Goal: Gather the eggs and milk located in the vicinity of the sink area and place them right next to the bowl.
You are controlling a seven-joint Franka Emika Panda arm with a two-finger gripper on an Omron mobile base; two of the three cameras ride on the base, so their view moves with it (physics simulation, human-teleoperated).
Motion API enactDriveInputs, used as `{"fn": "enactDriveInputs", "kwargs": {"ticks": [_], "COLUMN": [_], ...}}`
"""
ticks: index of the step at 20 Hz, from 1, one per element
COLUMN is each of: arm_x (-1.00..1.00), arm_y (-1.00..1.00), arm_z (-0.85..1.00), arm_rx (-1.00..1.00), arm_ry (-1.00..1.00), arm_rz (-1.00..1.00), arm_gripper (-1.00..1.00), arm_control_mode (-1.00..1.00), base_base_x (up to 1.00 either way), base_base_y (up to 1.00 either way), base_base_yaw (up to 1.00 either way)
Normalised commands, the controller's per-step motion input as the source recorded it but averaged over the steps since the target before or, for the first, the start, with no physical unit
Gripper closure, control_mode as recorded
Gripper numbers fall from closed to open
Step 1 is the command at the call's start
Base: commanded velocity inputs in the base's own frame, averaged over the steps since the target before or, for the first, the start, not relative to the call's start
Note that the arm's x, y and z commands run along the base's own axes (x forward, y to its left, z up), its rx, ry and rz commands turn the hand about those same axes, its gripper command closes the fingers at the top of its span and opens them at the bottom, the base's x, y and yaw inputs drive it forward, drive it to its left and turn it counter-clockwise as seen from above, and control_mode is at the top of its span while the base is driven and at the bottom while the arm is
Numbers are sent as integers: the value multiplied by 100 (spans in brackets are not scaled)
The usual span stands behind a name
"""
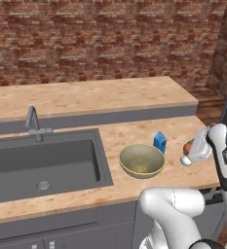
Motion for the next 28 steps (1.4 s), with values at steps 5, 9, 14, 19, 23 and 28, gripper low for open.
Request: {"fn": "enactDriveInputs", "kwargs": {"ticks": [5,9,14,19,23,28], "arm_x": [-57,-58,-35,-4,0,15], "arm_y": [2,0,0,0,0,0], "arm_z": [0,0,0,0,0,0], "arm_rx": [0,0,0,0,0,0], "arm_ry": [-6,-1,0,0,0,2], "arm_rz": [10,12,14,19,20,9], "arm_gripper": [100,100,100,100,100,100], "arm_control_mode": [-100,-100,-100,-100,-100,-100], "base_base_x": [0,0,0,0,0,0], "base_base_y": [0,0,0,0,0,0], "base_base_yaw": [0,0,0,0,0,0]}}
